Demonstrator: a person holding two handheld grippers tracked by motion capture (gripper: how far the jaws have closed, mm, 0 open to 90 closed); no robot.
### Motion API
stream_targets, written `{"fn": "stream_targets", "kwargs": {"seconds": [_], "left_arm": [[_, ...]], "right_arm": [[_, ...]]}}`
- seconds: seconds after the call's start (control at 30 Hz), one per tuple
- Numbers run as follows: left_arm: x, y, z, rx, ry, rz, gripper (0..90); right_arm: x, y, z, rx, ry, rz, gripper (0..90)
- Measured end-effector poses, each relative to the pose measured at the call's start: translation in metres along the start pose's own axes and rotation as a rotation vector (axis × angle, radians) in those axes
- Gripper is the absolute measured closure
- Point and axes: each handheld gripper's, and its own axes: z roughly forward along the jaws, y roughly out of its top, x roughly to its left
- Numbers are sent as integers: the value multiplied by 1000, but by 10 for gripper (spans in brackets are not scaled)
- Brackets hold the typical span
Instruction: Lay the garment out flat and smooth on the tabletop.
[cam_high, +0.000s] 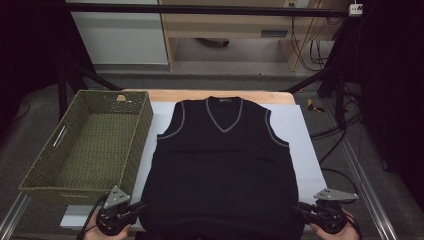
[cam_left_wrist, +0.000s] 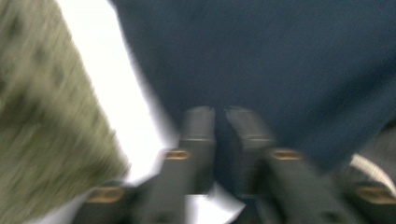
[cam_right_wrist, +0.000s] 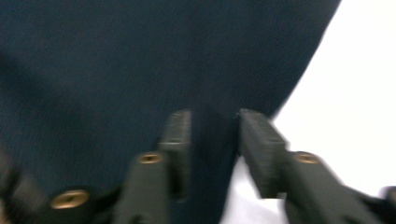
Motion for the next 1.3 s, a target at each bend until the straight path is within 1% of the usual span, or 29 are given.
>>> {"fn": "stream_targets", "kwargs": {"seconds": [0.03, 0.07, 0.1, 0.13, 0.17, 0.2, 0.23, 0.3, 0.37, 0.4, 0.43, 0.5, 0.53, 0.63, 0.67, 0.7, 0.77, 0.83, 0.9, 0.93, 0.97, 1.0, 1.03, 1.07, 1.1, 1.13, 1.17, 1.27, 1.3], "left_arm": [[-3, 3, 3, -19, -10, 2, 574], [-6, 5, 8, -22, -10, 18, 538], [-10, 7, 12, -30, -17, 36, 506], [-13, 9, 18, -34, -12, 43, 465], [-16, 10, 24, -35, 4, 58, 446], [-17, 13, 30, -37, 31, 75, 441], [-17, 15, 38, -36, 80, 83, 425], [-13, 19, 48, -26, 131, 75, 385], [-7, 22, 57, -14, 186, 62, 365], [-6, 24, 61, -8, 232, 76, 360], [-6, 24, 64, -6, 250, 78, 358], [-4, 24, 71, 8, 243, 63, 342], [-1, 24, 71, -5, 241, 47, 318], [-1, 24, 72, -10, 246, 45, 317], [0, 22, 73, -21, 239, 42, 315], [0, 22, 73, -22, 232, 36, 315], [0, 23, 73, -18, 219, 22, 340], [0, 21, 73, -24, 212, 27, 368], [-1, 21, 72, -31, 201, 36, 449], [-1, 20, 72, -36, 195, 41, 488], [-1, 20, 71, -37, 192, 45, 542], [-2, 20, 71, -38, 195, 53, 647], [-1, 20, 70, -38, 193, 53, 687], [-1, 21, 69, -30, 196, 50, 755], [0, 21, 69, -29, 196, 54, 859], [0, 21, 69, -27, 197, 55, 863], [-1, 21, 68, -22, 203, 58, 870], [-5, 22, 67, -3, 230, 89, 878], [-5, 22, 66, 1, 230, 88, 880]], "right_arm": [[-1, 3, 2, -27, -15, -3, 550], [-3, 6, 3, -57, -25, -5, 495], [-5, 9, 5, -83, -30, 2, 476], [-8, 13, 8, -106, -38, 7, 458], [-10, 17, 11, -129, -48, 14, 429], [-12, 21, 15, -139, -57, 19, 423], [-14, 24, 19, -145, -66, 17, 424], [-19, 31, 29, -144, -87, 20, 413], [-24, 35, 39, -124, -100, 22, 421], [-26, 37, 43, -116, -103, 19, 430], [-27, 38, 48, -101, -109, 20, 436], [-30, 40, 53, -86, -114, 17, 454], [-31, 41, 55, -79, -125, 12, 461], [-32, 41, 56, -80, -137, 16, 504], [-32, 41, 56, -82, -144, 9, 517], [-31, 41, 56, -75, -144, 5, 530], [-31, 41, 55, -74, -149, 1, 539], [-32, 42, 55, -81, -154, 2, 539], [-33, 42, 56, -82, -165, 2, 521], [-33, 41, 56, -72, -165, 6, 522], [-33, 41, 58, -76, -174, -4, 531], [-32, 41, 57, -71, -174, -3, 594], [-31, 42, 56, -65, -161, 4, 678], [-31, 41, 56, -66, -151, 14, 717], [-31, 41, 57, -64, -145, 14, 791], [-31, 41, 56, -61, -128, 13, 848], [-30, 41, 57, -57, -121, 12, 854], [-28, 42, 56, -53, -133, -2, 866], [-28, 42, 55, -51, -132, -5, 869]]}}
